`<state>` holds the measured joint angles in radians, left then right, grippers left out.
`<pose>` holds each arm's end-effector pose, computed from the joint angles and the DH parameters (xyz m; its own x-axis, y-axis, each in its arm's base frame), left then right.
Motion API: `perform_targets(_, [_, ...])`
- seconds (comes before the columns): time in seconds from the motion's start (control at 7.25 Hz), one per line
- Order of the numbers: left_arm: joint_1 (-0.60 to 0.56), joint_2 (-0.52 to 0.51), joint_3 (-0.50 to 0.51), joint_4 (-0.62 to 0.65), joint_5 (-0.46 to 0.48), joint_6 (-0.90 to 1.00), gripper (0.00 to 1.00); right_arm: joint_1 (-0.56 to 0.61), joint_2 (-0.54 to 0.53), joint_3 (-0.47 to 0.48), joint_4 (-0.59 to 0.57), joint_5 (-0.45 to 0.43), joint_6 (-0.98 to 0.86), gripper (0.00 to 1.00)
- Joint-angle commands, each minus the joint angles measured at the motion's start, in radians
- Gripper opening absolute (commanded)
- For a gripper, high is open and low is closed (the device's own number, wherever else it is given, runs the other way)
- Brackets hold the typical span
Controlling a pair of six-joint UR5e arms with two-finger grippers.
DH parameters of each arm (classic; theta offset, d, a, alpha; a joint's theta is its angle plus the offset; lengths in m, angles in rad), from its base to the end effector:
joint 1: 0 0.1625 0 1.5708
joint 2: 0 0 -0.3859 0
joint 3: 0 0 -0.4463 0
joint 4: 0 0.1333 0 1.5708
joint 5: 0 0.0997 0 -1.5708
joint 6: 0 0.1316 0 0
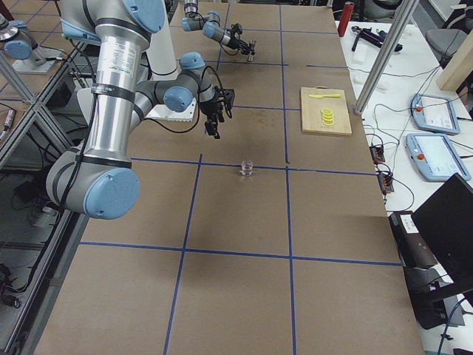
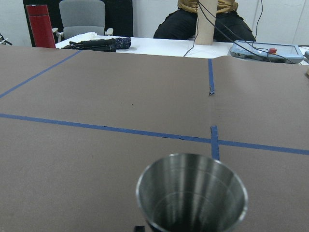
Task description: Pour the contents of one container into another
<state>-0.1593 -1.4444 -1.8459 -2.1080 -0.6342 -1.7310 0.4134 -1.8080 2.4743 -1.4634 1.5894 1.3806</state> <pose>0.4747 -0.3187 0.4764 0.6589 -0.2016 -0.7247 0.7120 0.4781 0.5144 -0.3352 -0.2899 0.2862 0.7169 0.1081 0.6887 -0.2589 0.9585 0.1190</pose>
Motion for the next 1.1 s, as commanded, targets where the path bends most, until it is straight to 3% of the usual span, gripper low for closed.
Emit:
perform_targets(0.0, [0.001, -0.001, -0.003, -0.001, -0.001, -0.028, 0.00, -0.022, -0.013, 0.000, 0.000, -0.023, 0.006, 1.00])
perform_targets(0.28, [-0.002, 0.002, -0.079, -0.001, -0.001, -0.025, 0.00, -0.088, -0.016, -0.002, -0.002, -0.112, 0.029, 1.00])
perform_targets(0.69, [-0.005, -0.014, -0.170, -0.010, -0.012, 0.121, 0.00, -0.229, -0.054, -0.014, -0.002, -0.361, 0.101, 1.00])
perform_targets(0.83, [-0.005, -0.020, -0.167, -0.050, -0.012, 0.170, 0.00, -0.249, -0.054, -0.035, 0.006, -0.421, 0.104, 1.00])
perform_targets(0.97, [-0.005, -0.025, -0.159, -0.195, -0.013, 0.276, 0.00, -0.258, -0.053, -0.073, 0.018, -0.472, 0.107, 1.00])
